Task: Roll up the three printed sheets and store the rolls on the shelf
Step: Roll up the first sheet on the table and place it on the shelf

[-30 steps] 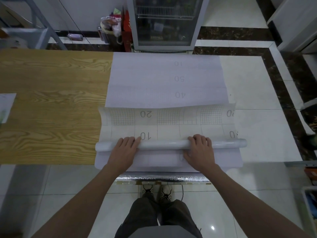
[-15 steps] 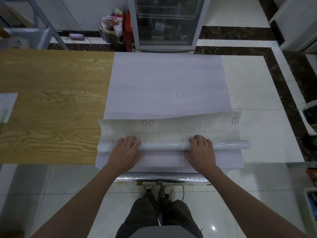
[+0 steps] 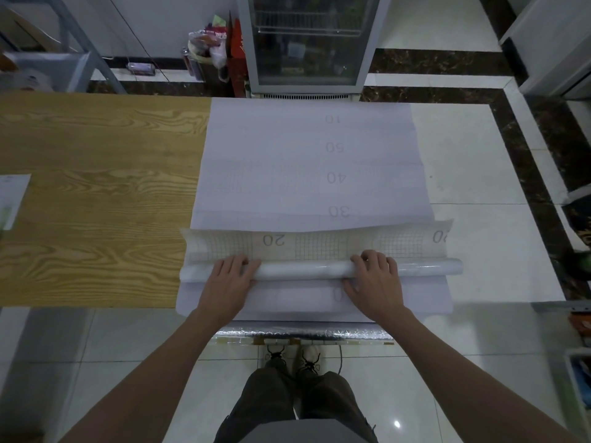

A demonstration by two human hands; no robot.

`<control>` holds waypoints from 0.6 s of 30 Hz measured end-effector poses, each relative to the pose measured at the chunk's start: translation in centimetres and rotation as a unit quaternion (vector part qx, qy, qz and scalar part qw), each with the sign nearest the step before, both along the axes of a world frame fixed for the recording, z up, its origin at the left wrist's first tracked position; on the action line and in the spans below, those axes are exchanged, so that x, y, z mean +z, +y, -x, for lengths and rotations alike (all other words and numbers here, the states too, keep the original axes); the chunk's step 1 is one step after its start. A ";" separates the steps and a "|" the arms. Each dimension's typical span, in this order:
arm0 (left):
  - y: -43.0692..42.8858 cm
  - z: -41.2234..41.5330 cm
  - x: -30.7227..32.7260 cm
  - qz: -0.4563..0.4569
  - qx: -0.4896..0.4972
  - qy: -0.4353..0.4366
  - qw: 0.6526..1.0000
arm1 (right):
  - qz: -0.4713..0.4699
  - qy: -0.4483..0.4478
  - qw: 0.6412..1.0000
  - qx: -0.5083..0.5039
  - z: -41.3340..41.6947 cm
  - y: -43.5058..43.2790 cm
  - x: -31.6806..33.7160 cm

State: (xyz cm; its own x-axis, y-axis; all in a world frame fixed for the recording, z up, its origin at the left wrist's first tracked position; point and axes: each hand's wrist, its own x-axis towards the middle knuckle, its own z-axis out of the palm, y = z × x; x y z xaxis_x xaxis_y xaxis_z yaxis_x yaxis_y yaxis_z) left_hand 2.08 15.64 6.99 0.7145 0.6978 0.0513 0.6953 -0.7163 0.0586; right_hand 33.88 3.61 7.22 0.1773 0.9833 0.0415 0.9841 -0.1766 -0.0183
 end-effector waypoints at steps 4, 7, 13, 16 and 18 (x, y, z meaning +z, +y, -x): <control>0.1 0.2 -0.3 -0.002 -0.016 0.005 1.000 | 0.004 0.008 1.000 0.007 -0.2 -0.2 -0.1; 0.0 0.3 -0.1 0.007 -0.018 -0.003 1.000 | -0.016 0.004 1.000 0.016 -0.5 -0.4 -0.1; 0.5 0.0 -0.1 0.008 -0.009 0.032 0.999 | -0.023 0.008 0.999 0.027 -0.9 -0.6 -0.1; 0.5 0.0 0.3 0.010 -0.013 0.030 0.999 | -0.023 0.011 0.999 0.021 -1.1 -0.6 -0.3; 0.6 -0.1 0.3 0.005 -0.006 0.025 1.000 | -0.039 0.005 0.999 0.024 -1.2 -0.5 -0.4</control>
State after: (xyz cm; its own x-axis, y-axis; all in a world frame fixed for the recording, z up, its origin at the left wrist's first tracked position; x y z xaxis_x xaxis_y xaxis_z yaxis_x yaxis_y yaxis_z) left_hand 2.16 16.21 7.34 0.7238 0.6900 0.0091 0.6895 -0.7236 0.0316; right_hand 35.07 3.08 6.82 0.1315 0.9843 0.1176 0.9910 -0.1277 -0.0399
